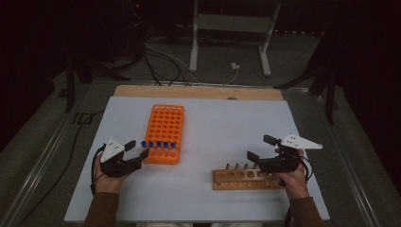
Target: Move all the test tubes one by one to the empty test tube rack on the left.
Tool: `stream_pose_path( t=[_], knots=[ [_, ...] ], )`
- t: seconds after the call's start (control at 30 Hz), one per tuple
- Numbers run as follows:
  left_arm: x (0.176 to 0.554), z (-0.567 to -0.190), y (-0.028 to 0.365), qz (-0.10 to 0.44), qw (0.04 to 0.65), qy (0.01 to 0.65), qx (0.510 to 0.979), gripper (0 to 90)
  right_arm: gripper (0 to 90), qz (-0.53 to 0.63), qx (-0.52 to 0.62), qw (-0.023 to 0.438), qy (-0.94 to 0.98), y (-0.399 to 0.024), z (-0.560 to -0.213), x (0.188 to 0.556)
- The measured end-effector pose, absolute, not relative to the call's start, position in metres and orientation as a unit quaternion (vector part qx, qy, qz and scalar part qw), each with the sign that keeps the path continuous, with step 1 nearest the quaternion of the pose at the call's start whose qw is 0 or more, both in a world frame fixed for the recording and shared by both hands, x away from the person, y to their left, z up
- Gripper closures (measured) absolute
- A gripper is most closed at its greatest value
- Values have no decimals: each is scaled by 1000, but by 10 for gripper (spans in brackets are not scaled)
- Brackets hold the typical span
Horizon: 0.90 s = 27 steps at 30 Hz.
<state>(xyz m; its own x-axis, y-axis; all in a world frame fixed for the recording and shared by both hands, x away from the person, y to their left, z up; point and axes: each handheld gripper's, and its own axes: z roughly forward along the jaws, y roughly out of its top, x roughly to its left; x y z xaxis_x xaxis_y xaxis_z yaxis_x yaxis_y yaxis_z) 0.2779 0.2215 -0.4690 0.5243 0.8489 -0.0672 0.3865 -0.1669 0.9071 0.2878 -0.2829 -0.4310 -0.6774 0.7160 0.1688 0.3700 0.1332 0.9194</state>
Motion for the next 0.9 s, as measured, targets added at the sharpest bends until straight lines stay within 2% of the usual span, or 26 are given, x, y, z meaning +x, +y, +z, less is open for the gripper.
stream_pose_path(
  t=[0.17, 0.23, 0.4, 0.9],
  knots=[
    [269, -456, 230, 257, 500, 430, 706, 163, 13, 541, 374, 193, 728, -290, -433, 282],
    [265, -451, 235, 263, 505, 432, 699, 147, 13, 533, 373, 214, 728, -292, -435, 279],
    [254, -446, 247, 276, 511, 434, 688, 45, 12, 529, 384, 234, 720, -301, -440, 274],
    [235, -449, 278, 309, 517, 453, 657, 12, 12, 543, 421, 255, 680, -323, -446, 265]
  ],
)
